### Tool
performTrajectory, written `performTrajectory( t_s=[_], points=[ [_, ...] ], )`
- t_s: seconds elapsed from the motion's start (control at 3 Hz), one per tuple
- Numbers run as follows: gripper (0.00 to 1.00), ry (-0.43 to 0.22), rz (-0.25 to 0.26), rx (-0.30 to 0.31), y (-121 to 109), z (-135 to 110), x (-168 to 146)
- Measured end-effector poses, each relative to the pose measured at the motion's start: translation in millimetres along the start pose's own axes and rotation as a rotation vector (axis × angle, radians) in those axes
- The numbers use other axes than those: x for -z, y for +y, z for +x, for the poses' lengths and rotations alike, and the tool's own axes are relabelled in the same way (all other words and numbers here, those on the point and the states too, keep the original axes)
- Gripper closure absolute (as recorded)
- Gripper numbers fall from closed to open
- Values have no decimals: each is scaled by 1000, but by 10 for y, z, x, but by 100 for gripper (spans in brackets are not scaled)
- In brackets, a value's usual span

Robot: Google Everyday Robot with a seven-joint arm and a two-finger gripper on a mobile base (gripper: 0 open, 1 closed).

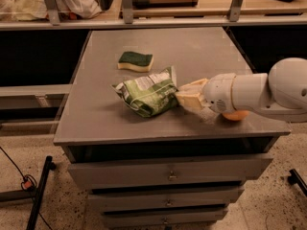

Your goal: Move green jalapeno chip bag near sponge

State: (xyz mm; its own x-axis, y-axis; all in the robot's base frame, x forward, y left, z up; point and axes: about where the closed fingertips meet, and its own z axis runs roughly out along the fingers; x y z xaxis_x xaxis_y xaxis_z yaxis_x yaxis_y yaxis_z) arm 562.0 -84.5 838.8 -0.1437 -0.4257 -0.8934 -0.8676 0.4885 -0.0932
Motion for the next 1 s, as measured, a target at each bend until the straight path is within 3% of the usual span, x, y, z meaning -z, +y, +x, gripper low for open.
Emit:
performTrajectory(
  t_s=[0.33,1.0],
  points=[
    [100,7,50,14,-107,12,152],
    [100,-2,136,23,-420,-203,306]
  ],
)
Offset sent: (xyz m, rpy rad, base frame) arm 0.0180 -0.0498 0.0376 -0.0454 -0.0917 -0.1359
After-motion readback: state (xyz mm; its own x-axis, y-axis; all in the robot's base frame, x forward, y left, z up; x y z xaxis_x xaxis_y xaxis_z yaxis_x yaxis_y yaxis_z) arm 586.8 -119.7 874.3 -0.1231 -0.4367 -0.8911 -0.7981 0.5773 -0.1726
